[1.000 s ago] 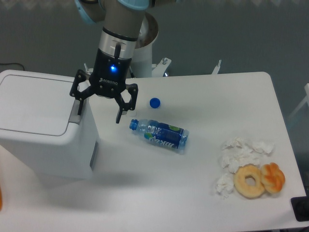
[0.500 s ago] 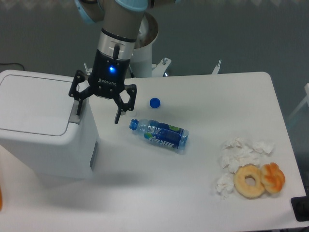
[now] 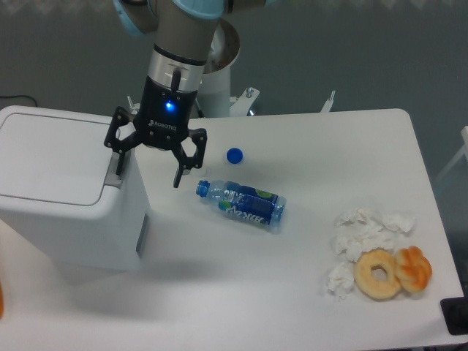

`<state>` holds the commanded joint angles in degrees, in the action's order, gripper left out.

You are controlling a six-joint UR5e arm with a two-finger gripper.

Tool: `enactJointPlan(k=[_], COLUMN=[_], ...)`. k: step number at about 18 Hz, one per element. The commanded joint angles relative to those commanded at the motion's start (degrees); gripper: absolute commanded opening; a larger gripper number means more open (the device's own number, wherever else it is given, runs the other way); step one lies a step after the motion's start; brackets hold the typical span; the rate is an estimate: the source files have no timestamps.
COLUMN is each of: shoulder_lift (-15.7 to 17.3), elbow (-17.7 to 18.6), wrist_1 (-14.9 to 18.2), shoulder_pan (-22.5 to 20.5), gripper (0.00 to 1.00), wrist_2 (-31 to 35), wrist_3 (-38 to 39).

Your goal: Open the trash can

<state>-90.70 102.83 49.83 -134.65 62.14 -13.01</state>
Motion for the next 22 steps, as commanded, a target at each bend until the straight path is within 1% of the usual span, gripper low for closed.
enactJointPlan(k=[17, 22], shoulder_lift=[-0.3, -0.3], elbow=[-0.2, -2.2], wrist_1=[-0.1, -0.2], shoulder_pan=[0.1, -0.5], gripper=[1.0, 1.0], wrist_2=[-0.1, -0.5], wrist_3=[-0.1, 0.0])
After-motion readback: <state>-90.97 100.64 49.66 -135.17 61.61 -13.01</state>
